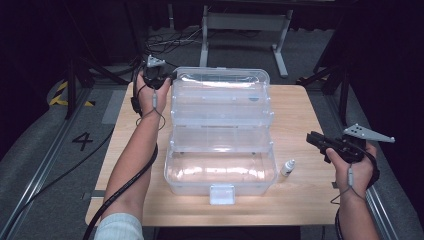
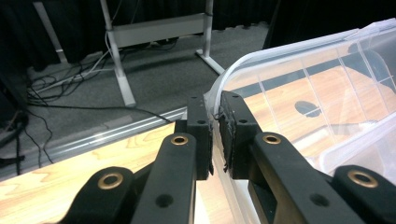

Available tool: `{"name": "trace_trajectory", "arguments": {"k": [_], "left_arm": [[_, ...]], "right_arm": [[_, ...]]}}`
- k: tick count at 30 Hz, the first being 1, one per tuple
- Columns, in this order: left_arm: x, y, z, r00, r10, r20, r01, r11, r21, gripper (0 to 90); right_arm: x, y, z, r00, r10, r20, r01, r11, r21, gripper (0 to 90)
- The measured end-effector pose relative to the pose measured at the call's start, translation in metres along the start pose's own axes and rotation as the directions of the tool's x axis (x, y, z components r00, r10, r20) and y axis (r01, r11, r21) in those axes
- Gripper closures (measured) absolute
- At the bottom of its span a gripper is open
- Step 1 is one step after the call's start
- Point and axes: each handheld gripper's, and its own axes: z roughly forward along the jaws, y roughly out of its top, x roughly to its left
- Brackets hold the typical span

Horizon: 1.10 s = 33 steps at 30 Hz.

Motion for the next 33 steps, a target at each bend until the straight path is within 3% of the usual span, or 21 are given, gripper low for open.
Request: {"name": "trace_trajectory", "arguments": {"k": [23,33], "left_arm": [[0.012,-0.008,0.019,0.9984,-0.047,0.030,0.046,0.9979,0.047,82.1],[0.015,-0.012,0.031,0.9968,-0.077,0.021,0.075,0.9924,0.097,81.8]], "right_arm": [[0.001,-0.003,0.002,1.0000,0.005,0.003,-0.005,1.000,0.016,75.3],[0.001,-0.004,0.003,1.0000,0.004,-0.001,-0.004,1.000,0.018,75.1]]}}
